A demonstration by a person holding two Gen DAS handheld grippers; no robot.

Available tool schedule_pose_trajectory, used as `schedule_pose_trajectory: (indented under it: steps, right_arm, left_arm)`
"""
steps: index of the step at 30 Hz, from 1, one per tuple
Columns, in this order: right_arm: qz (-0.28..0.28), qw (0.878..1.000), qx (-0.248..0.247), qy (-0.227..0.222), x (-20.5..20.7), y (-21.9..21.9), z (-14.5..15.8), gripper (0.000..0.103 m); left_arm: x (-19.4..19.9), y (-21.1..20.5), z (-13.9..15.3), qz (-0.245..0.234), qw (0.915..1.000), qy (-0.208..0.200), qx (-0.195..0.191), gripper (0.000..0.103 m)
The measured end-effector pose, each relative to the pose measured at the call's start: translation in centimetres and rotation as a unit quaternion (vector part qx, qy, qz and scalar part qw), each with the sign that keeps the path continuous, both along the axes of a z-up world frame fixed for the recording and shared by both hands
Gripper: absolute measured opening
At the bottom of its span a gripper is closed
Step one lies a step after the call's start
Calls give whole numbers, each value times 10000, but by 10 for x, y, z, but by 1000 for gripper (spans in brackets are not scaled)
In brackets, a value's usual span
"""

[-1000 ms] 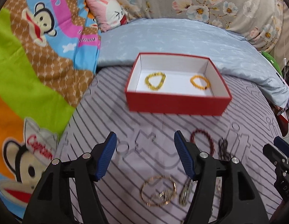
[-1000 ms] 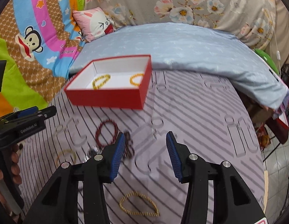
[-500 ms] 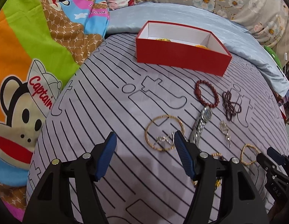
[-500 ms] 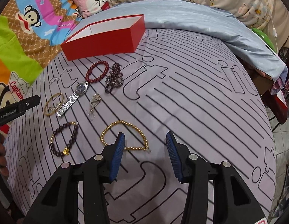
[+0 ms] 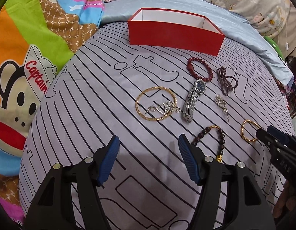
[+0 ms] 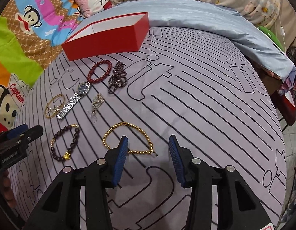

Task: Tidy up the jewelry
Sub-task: 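Grasp the gold bead chain bracelet with the right tool, then grasp the dark brown bead bracelet with gold charm using the left tool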

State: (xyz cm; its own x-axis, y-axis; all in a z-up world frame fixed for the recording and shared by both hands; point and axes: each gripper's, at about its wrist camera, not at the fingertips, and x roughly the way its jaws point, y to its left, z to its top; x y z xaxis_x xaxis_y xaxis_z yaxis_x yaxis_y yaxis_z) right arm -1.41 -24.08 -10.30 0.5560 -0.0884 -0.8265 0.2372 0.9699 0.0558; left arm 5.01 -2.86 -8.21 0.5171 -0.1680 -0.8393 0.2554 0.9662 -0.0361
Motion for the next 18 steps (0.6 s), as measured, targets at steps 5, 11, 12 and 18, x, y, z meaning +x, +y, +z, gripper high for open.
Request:
schedule_pose_trajectory:
  steps: [5, 11, 12, 18]
  right_arm:
    - [76, 9999, -135, 51, 5, 5, -5, 27]
    - [208, 9997, -103, 76, 6, 11, -7, 4]
    - [215, 9997, -121, 86, 6, 12, -6, 4]
    - [146, 9997, 169, 108, 2, 9, -6, 4]
  left_arm:
    - [-1, -3, -1, -25, 10000, 16, -14, 61]
    - [-3, -13, -2, -183, 9998, 52, -34, 61]
    - [-4, -15, -2, -222, 9997, 57, -56, 61]
    - [-5, -28, -10, -415, 9990, 164, -61, 60]
